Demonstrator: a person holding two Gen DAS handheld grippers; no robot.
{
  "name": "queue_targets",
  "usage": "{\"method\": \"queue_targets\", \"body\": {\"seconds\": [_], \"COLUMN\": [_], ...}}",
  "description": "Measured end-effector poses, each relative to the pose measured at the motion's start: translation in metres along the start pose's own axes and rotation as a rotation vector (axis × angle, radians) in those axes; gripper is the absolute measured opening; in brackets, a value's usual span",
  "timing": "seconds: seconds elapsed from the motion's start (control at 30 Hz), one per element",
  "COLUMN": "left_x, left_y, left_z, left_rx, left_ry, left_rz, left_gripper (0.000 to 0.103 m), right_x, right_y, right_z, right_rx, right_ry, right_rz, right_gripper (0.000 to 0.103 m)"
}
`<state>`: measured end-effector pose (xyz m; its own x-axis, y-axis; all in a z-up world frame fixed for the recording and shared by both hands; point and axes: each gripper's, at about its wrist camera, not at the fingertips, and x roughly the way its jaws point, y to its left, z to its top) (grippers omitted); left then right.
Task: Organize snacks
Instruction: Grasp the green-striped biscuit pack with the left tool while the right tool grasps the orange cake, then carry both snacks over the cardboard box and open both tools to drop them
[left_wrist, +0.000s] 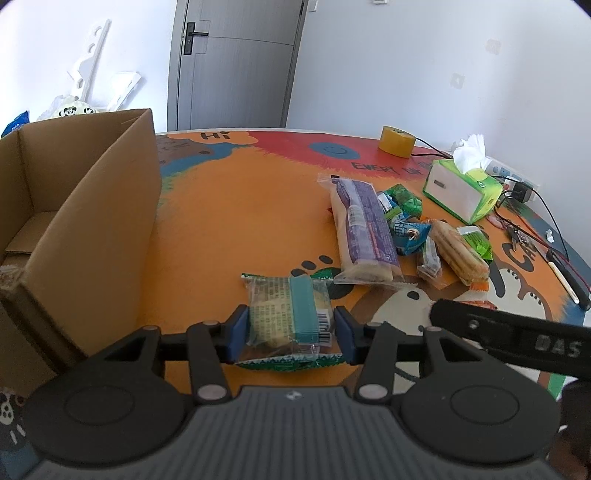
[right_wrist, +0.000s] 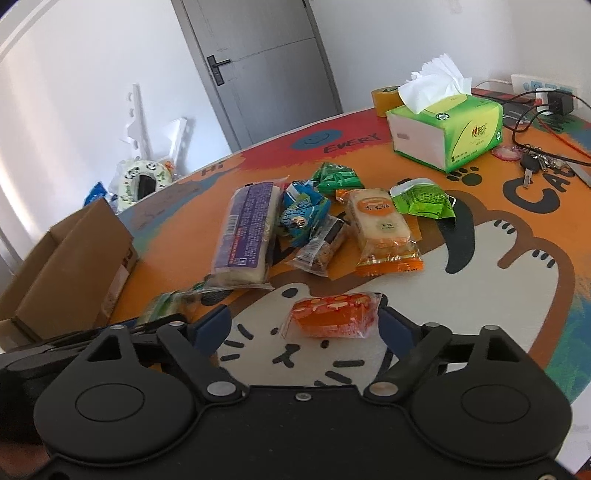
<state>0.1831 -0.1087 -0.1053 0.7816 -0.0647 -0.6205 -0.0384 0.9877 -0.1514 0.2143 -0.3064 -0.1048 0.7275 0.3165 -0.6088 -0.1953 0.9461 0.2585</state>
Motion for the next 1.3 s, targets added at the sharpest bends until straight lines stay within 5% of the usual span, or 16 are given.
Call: {"method": "queue_targets", "body": {"seconds": [0.13,0.27,0.37,1.3], "left_x": [0.002,0.005,0.008,-0.058], "left_y": [-0.001,-0.004,-0.007,0.003], "left_z": [-0.001,-0.001,-0.002,0.026], "left_rx": [0.022,0.044,0.060,0.020], "left_ry": [-0.002,-0.006,-0.016,-0.171], "left_rz": [0.013,0.035,0.049,-0.015], "left_gripper": [0.049,0.052,0.053,0.048], "right_x": [0.006,0.006,0.003,-0.047], "right_y": [0.007,0.014,0.009,0.032], "right_z": [-0.002,-0.003,-0.002,0.014], "right_rx": [-0.049,-0.107,-0.085,-0.053], "right_ry": [-0.004,-0.004,0.000,-0.128], "right_rz": [-0.059,-0.128,-0.115,0.045], "right_gripper": [0.088,0.058,0.054,0.052]}}
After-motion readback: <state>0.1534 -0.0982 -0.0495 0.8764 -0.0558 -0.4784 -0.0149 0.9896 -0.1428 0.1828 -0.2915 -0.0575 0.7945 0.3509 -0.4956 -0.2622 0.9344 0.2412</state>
